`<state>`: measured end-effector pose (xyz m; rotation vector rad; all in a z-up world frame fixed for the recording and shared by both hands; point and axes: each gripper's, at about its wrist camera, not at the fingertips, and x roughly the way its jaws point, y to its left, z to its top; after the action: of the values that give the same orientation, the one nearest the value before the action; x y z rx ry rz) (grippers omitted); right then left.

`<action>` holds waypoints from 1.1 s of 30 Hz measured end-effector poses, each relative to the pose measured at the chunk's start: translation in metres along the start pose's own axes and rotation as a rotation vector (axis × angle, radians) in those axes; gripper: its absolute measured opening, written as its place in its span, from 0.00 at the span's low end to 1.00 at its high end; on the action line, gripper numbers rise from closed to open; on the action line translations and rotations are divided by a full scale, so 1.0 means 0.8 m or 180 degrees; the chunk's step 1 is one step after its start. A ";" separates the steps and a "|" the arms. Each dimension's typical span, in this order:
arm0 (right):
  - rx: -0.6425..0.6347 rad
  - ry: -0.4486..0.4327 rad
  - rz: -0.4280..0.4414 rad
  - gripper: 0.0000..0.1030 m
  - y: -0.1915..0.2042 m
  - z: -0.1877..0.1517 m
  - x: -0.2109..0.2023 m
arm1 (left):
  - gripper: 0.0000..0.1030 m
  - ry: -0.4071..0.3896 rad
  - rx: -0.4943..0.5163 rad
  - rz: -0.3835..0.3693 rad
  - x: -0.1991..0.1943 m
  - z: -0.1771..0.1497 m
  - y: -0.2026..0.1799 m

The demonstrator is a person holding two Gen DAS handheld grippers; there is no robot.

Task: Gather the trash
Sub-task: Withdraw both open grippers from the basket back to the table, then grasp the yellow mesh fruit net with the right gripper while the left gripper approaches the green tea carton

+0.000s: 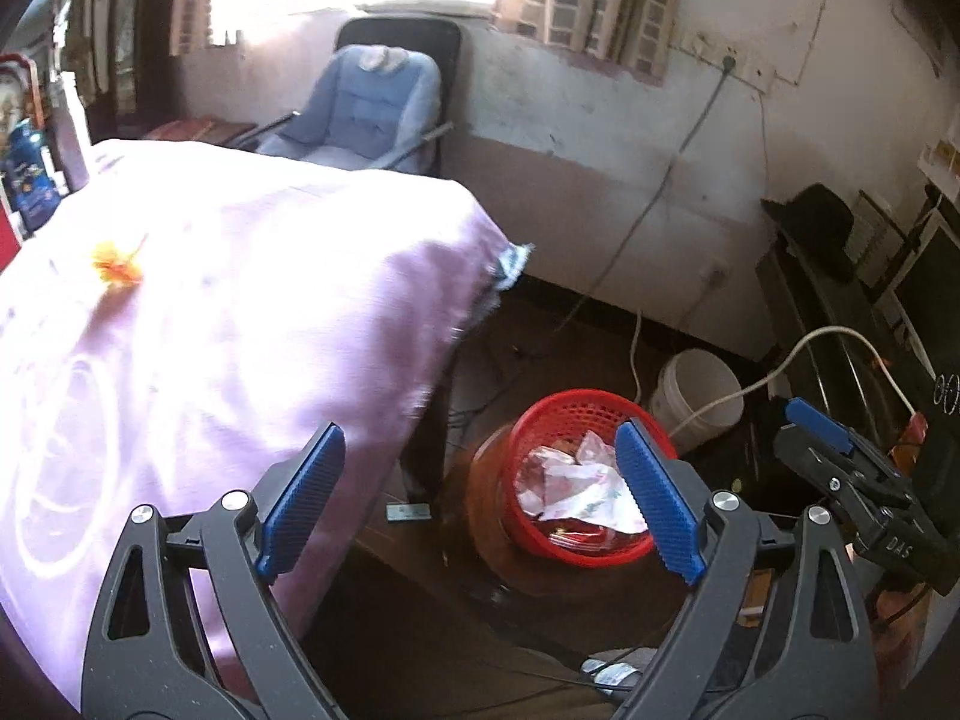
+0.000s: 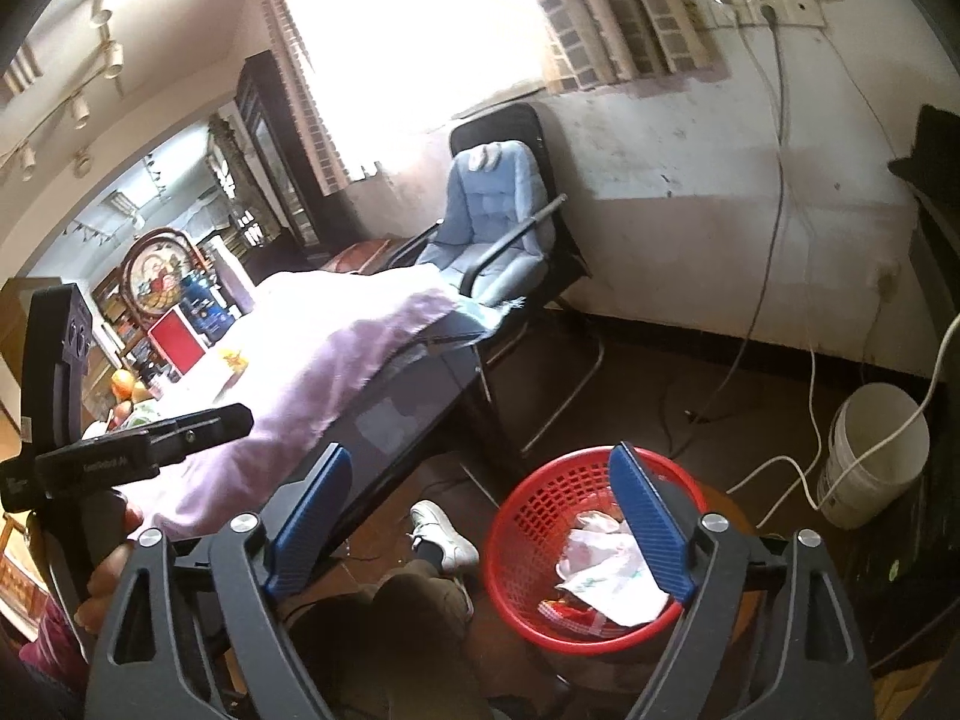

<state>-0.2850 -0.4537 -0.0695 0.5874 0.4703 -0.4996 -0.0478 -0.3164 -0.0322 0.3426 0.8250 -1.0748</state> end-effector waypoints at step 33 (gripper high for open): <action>-0.1209 0.0615 0.0850 0.94 0.305 0.034 0.136 | 0.94 -0.0042 -0.1965 0.1670 -0.164 -0.105 0.440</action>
<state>-0.0551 -0.3272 -0.0109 0.3250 0.6420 -0.0924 0.1957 -0.0187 -0.0385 0.0184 0.9428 -0.3048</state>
